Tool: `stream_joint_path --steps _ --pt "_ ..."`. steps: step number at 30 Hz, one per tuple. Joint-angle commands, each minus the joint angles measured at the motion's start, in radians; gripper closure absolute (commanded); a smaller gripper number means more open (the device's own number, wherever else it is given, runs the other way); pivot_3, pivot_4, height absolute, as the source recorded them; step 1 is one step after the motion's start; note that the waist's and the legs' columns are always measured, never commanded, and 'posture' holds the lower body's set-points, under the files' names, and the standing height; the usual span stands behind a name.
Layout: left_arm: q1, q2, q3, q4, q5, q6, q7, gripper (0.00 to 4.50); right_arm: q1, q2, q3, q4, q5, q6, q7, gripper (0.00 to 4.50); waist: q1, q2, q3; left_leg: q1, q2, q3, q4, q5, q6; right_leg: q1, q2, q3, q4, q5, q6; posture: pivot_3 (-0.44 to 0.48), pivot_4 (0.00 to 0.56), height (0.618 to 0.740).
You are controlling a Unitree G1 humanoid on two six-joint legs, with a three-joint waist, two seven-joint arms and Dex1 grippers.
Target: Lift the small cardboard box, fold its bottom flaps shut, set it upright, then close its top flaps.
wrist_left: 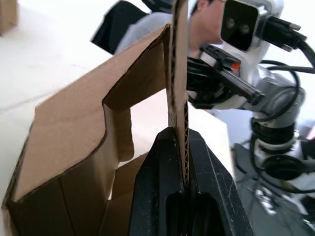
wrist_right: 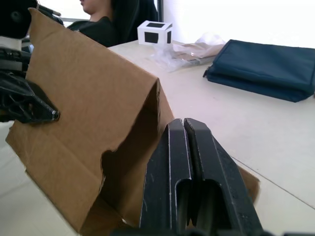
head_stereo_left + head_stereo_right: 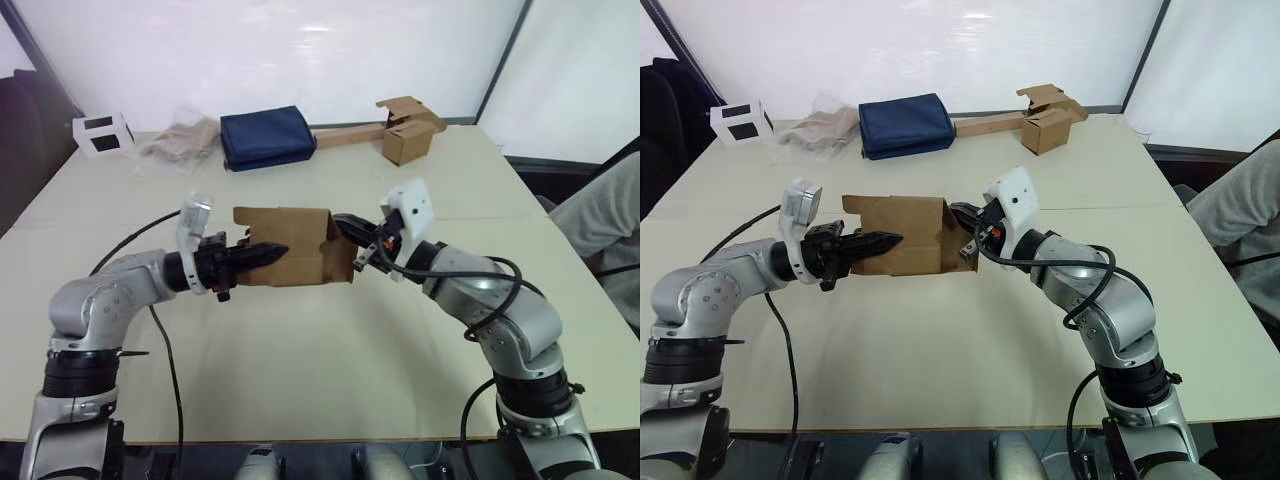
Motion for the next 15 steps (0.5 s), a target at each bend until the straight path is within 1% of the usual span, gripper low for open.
stream_joint_path --steps 1,8,15 --pt "-0.012 0.004 0.015 -0.031 -0.042 0.016 0.002 4.44 -0.019 0.021 -0.001 -0.048 -0.001 -0.008 -0.005 4.5 -0.002 0.0 0.0 0.0 0.0 0.0 0.0 0.0 0.0 0.0 0.0 0.0 0.0 0.0 0.0 0.0 0.15 0.74" --pt "-0.044 -0.018 0.044 -0.024 -0.098 0.057 0.063 4.44 -0.017 0.046 0.01 -0.063 0.0 0.005 -0.015 4.5 -0.001 0.0 0.0 0.0 0.0 0.0 0.0 0.0 0.0 0.0 0.0 0.0 0.0 0.0 0.0 0.0 0.15 0.74" --pt "-0.058 -0.013 0.055 -0.018 -0.117 0.061 0.098 4.44 -0.008 0.041 0.0 -0.067 -0.004 0.009 -0.015 4.5 -0.002 0.0 0.0 0.0 0.0 0.0 0.0 0.0 0.0 -0.001 0.0 0.0 0.0 0.0 0.0 0.0 0.15 0.74"
